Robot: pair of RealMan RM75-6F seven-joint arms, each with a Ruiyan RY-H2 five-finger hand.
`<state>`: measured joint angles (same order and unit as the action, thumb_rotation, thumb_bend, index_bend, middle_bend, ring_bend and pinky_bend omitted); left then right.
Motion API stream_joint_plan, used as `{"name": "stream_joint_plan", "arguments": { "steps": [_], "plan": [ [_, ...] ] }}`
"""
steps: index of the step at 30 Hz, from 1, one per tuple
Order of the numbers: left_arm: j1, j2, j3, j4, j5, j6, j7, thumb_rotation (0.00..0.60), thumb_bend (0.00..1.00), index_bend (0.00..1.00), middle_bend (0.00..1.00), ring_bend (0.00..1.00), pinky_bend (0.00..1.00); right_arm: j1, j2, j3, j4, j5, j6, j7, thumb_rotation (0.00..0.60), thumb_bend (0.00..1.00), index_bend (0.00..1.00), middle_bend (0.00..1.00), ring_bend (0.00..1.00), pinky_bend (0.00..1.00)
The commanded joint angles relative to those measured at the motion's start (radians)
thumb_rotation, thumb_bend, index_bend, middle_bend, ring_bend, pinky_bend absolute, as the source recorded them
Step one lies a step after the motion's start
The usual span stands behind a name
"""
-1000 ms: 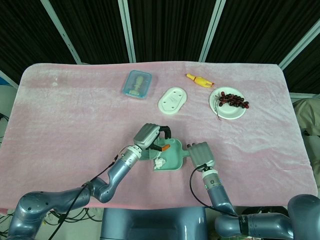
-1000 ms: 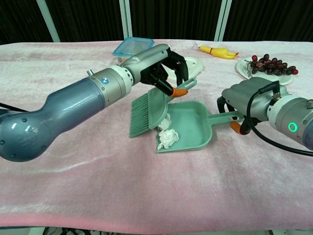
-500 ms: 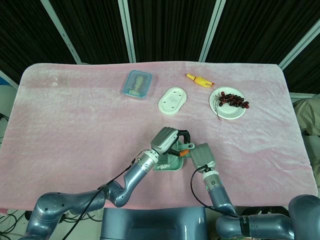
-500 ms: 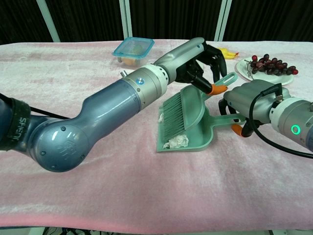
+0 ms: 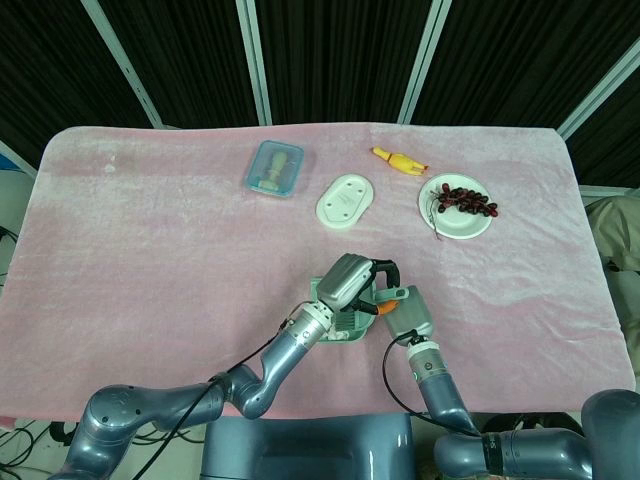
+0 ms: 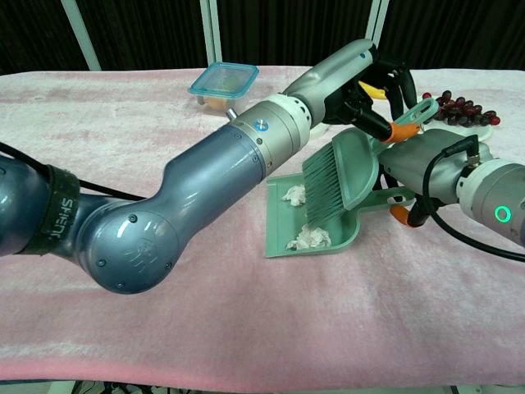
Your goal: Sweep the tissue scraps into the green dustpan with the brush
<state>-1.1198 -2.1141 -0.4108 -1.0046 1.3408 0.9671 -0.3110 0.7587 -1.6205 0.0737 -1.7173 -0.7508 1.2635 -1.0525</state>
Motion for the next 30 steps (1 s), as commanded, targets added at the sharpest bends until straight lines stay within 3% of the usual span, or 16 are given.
{"name": "stream_joint_plan", "arguments": {
  "steps": [1,11,30],
  "plan": [
    [0.010,0.017,0.000,-0.018,0.002,0.012,0.000,0.600,0.32,0.63,0.67,0.87,1.00,0.000,0.001,0.000,-0.002,0.000,0.001,0.000,0.600,0.45,0.46,0.48,0.56,0.66],
    [0.067,0.134,0.013,-0.112,-0.009,0.027,0.033,0.600,0.32,0.63,0.67,0.87,1.00,-0.006,-0.003,-0.007,-0.002,0.004,0.003,0.002,0.600,0.45,0.46,0.48,0.56,0.66],
    [0.197,0.426,0.123,-0.257,0.031,0.035,0.082,0.600,0.32,0.63,0.66,0.87,1.00,-0.013,-0.038,-0.021,0.007,0.017,0.023,-0.026,0.600,0.45,0.44,0.44,0.56,0.66]
  ]
}}
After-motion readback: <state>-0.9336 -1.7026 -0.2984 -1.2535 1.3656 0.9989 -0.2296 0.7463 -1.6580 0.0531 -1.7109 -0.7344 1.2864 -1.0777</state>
